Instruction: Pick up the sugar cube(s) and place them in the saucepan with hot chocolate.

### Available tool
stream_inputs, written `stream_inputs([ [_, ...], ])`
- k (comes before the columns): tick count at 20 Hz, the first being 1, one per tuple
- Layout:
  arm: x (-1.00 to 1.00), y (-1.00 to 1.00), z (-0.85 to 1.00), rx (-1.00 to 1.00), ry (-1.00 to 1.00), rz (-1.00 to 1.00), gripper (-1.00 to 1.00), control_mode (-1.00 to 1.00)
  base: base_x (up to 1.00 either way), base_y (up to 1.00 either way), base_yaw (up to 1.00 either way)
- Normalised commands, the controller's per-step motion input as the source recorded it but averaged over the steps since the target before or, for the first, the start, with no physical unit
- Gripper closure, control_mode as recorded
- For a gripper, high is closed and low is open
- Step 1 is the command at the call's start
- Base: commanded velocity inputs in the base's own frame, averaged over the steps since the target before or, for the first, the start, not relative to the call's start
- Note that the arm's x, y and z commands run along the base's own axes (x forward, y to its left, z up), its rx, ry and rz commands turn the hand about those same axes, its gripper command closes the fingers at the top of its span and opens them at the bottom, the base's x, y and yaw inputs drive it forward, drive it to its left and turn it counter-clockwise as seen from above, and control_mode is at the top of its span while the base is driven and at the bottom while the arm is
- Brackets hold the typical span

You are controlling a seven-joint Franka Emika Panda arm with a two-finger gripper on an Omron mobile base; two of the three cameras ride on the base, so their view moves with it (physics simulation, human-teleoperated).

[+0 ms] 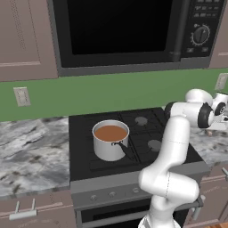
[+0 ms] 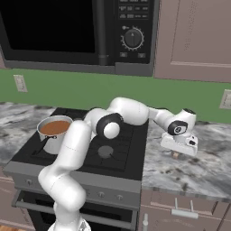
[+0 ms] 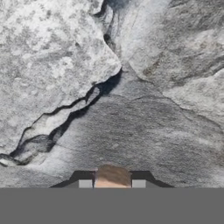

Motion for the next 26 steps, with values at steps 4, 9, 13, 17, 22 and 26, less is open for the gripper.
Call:
stream_inputs([
  [4,0.0,0.0,0.0,0.0,0.0,0.0,1.0,-1.0,0.0,0.0,0.0],
  [9,0.0,0.0,0.0,0.0,0.0,0.0,1.0,-1.0,0.0,0.0,0.0],
  [13,-0.05,0.07,0.04,0.0,-0.01,0.0,1.0,-1.0,0.0,0.0,0.0],
  [17,-0.55,0.13,0.19,-0.01,-0.21,0.0,1.0,-1.0,0.0,0.0,0.0],
  [22,-0.63,0.15,0.4,0.0,-0.28,0.0,1.0,-1.0,0.0,0.0,0.0],
  [26,-0.65,0.21,0.6,0.0,-0.34,0.0,1.0,-1.0,0.0,0.0,0.0],
])
